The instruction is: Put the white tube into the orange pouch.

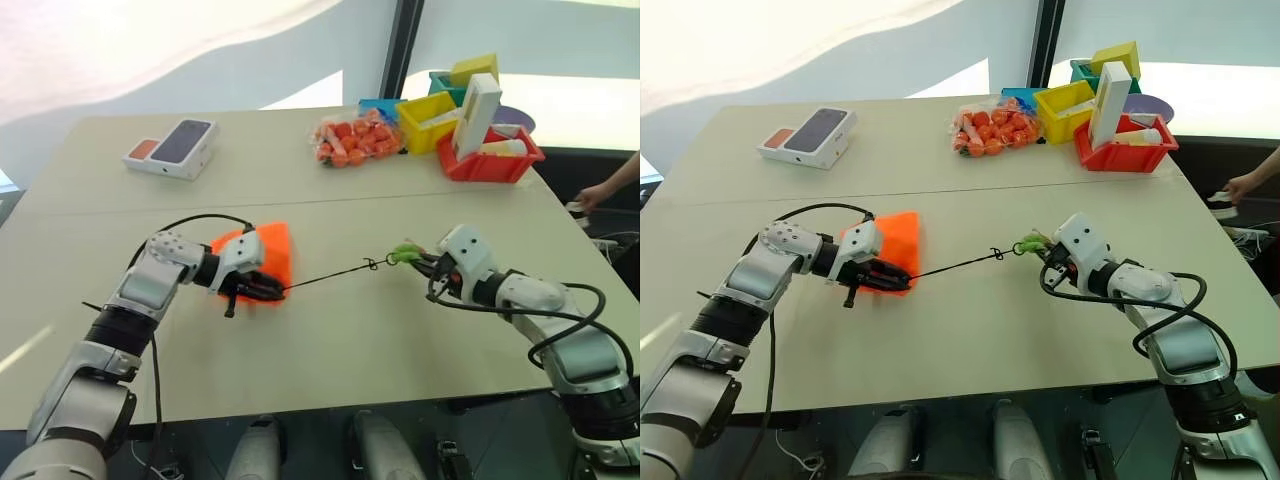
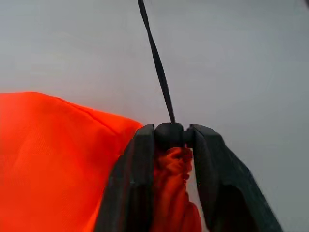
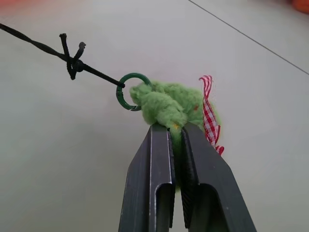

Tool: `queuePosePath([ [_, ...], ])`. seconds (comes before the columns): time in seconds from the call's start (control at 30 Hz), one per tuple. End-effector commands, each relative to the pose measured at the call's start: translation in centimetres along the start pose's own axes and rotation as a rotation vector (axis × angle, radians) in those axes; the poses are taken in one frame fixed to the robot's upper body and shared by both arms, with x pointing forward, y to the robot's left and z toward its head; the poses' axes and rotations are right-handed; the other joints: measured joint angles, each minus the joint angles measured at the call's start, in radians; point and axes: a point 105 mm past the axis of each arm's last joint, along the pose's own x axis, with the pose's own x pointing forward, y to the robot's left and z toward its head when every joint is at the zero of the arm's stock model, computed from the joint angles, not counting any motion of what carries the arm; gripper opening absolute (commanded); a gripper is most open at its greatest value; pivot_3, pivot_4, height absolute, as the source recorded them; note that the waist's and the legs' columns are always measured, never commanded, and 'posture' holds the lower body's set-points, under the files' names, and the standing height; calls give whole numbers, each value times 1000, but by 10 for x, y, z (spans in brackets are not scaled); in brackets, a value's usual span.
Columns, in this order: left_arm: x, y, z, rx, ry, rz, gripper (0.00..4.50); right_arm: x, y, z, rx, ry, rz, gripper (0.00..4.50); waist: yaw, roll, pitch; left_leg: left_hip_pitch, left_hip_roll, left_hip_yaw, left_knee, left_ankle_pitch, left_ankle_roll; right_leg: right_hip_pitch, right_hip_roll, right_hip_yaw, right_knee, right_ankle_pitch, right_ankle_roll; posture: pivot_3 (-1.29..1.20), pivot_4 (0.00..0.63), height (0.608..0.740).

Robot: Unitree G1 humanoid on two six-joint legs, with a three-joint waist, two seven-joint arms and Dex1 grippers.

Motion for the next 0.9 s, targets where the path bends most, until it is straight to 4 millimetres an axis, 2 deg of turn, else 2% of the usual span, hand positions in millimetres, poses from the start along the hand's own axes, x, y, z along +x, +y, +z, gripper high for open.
queuePosePath([
  [0.03, -10, 2, 20, -8, -107, 61, 3133, -4, 13, 20, 4, -77, 75, 1145, 0, 0, 0, 0, 0, 0, 0, 0, 0, 0, 0, 0, 0, 0, 0, 0, 150, 740],
  [0.1, -18, 8, 25, -14, -153, 143, 4153, -6, 20, 21, 8, -85, 108, 2157, 1, 0, 0, 0, 0, 0, 0, 0, 0, 0, 0, 0, 0, 0, 0, 0, 150, 740],
  [0.13, -23, 11, 29, -34, -186, 179, 4500, -7, 20, 21, 7, -88, 108, 2698, 2, 0, 0, 0, 0, 0, 0, 0, 0, 0, 0, 0, 0, 0, 0, 0, 150, 740],
  [0.23, -57, 24, 44, -109, -352, 343, 4500, -12, 21, 13, 15, -96, 86, 4191, 2, 0, 0, 0, 0, -1, 0, 0, 0, 1, 0, 0, 0, 0, 0, 0, 150, 740],
  [0.3, -75, 29, 43, -143, -416, 454, 4500, -15, 19, 8, 15, -108, 65, 4191, 0, 0, 0, 0, 0, -1, 0, 0, 0, 0, 0, 0, 0, 0, 0, 0, 150, 740],
  [0.4, -96, 34, 26, -192, -436, 622, 4500, -18, 16, 5, 45, -144, 39, 4191, -2, 0, 0, 2, 0, 0, 0, 0, 0, 1, -1, 0, 0, 0, 0, 0, 150, 740],
  [0.5, -127, 38, -4, -230, -447, 890, 4500, -20, 6, -3, 77, -178, -10, 4191, -1, 0, 0, 3, 0, 0, 0, 0, 0, 3, -1, 0, 0, 0, 0, 0, 150, 740],
  [0.57, -139, 35, -22, -255, -431, 1012, 4500, -21, -1, -7, 129, -199, -27, 4191, 2, -1, 0, 3, 0, 0, 0, 0, 0, 3, -1, 0, 0, 0, 0, 0, 150, 740],
  [0.7, -144, 12, -59, -281, -327, 1142, 4500, -24, -12, -15, 210, -247, -34, 4191, 4, -1, 0, 3, 0, 0, 0, 0, 0, 3, -2, 0, 0, 0, 0, 0, 150, 740],
  [0.9, -142, -8, -80, -308, -270, 1182, 4500, -26, -23, -26, 237, -237, -42, 4191, 8, -1, 0, 3, 0, 0, 0, 0, 0, 4, -2, 0, 0, -1, -4, 0, 150, 740],
])
